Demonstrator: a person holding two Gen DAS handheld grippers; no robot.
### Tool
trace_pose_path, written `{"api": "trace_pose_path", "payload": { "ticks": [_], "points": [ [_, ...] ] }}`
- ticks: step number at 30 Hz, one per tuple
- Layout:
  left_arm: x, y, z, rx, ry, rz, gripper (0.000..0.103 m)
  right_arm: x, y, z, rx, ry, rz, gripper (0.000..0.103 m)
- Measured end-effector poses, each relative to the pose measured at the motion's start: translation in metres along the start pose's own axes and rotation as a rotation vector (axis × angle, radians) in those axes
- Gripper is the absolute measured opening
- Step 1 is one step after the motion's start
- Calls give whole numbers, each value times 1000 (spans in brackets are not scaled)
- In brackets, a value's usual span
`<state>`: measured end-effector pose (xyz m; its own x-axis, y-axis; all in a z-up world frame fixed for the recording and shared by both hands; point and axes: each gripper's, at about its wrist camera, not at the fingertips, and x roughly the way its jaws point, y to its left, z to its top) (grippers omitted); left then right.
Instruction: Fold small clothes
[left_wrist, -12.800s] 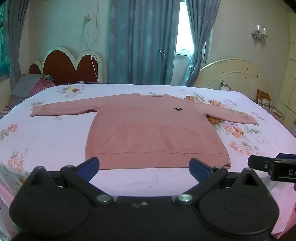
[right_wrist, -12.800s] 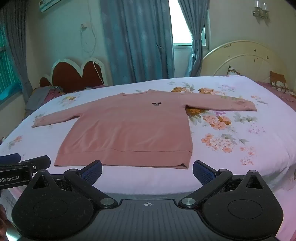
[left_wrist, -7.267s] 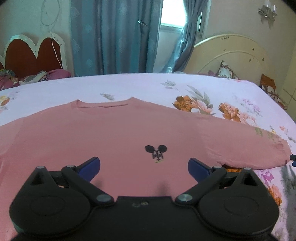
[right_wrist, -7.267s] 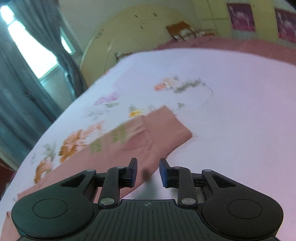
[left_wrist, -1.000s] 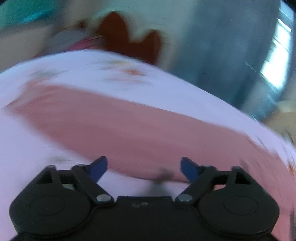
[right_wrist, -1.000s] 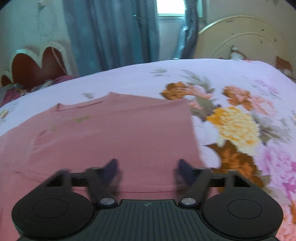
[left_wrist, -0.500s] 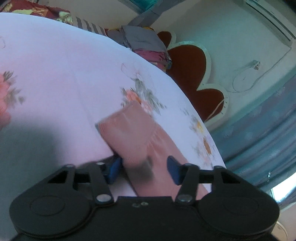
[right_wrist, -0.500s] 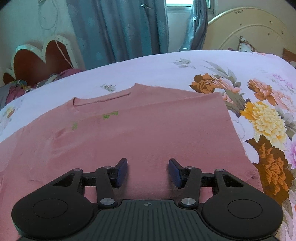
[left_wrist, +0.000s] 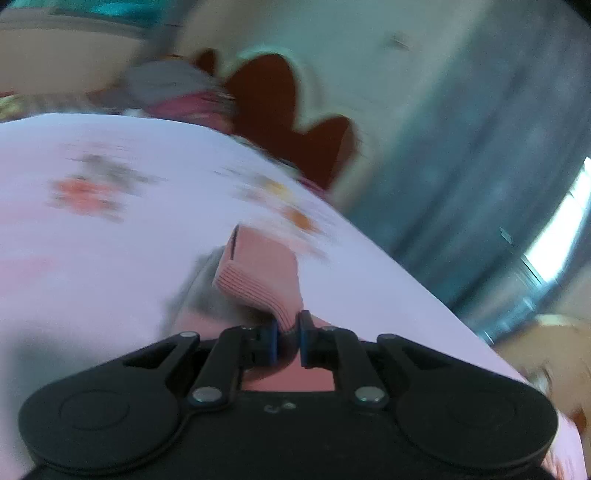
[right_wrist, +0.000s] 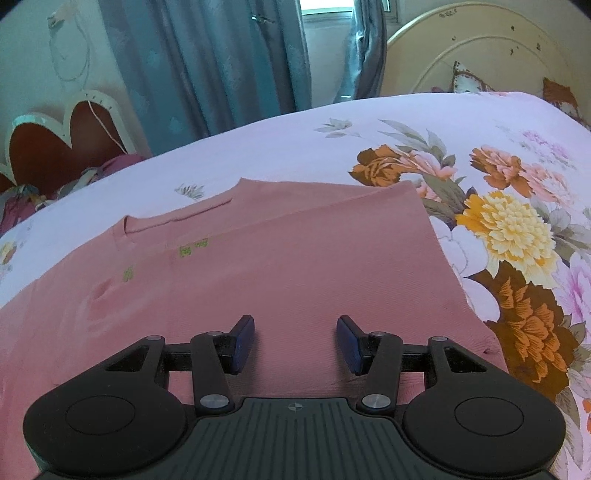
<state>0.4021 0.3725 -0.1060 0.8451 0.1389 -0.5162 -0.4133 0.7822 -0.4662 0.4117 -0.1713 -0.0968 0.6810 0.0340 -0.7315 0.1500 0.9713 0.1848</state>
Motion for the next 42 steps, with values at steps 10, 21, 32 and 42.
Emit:
{"api": "trace_pose_path", "payload": {
  "ticks": [10,21,32,42],
  "points": [
    [11,-177,-103,329,193,-256,10,-11,-10,-1,41,-16,46,50],
    [50,-290,-199,523,377,-379,16,-32,-43,3,98,-24,100,50],
    [-19,-221,-162,516,211,-312,66,-22,-29,3,125,25,273,50],
    [-4,-110,-125,419,278,-37,46,30,10,-3,150,133,366,50]
  ]
}}
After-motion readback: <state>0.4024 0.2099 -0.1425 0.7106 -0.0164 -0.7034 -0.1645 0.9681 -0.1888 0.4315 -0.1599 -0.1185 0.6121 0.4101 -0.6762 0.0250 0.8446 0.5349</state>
